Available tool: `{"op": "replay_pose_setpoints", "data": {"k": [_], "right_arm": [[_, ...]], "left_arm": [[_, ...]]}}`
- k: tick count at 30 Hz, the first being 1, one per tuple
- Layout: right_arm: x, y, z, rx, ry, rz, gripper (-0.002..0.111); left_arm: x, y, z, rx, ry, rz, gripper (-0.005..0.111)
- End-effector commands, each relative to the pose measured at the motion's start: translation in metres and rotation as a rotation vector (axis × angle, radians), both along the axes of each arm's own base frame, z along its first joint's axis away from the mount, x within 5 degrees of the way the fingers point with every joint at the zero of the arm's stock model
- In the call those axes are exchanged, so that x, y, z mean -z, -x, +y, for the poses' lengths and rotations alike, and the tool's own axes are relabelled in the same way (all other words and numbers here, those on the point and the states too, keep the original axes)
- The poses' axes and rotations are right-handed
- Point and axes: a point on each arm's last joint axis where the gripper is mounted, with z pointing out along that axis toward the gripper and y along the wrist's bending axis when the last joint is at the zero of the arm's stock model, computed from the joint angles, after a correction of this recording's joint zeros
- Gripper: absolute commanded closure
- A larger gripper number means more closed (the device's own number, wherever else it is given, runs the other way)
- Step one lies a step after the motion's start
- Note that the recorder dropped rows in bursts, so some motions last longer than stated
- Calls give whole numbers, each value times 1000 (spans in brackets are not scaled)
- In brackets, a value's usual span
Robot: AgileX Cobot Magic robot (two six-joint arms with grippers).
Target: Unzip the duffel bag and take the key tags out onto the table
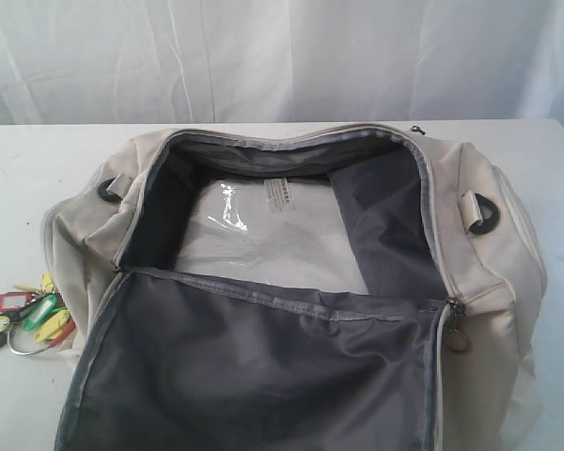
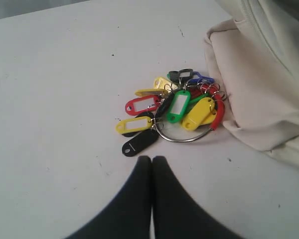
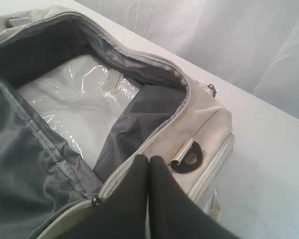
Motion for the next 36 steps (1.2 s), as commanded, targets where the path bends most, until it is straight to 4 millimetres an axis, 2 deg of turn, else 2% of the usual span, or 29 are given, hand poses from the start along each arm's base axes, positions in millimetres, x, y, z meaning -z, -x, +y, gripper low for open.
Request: {"op": "replay_pose_setpoints", "data": {"k": [1, 6, 11, 19, 23, 27, 31, 36], "right_arm": [[0, 0, 0, -3, -6, -13, 108], [0, 0, 0, -3, -6, -13, 108], [-1, 2, -2, -3, -13, -21, 108], [-9, 19, -18, 3, -82, -97, 108], [-3, 31, -35, 99, -115, -149, 108], [26, 40, -45, 155, -110, -156, 108], [70, 45, -50, 196, -106, -144, 108], [98, 43, -52, 300, -118, -195, 108]], "left_arm": [[0, 0, -1, -9, 51, 1, 107], [0, 0, -1, -53, 167, 11, 107], [0, 0, 0, -51, 154, 10, 107], [0, 0, 0, -51, 154, 10, 107], [0, 0, 0, -53, 154, 7, 107], [0, 0, 0, -55, 151, 6, 107], [-1, 0, 0, -55, 153, -10, 107], [-2, -1, 0, -54, 153, -14, 107]]}}
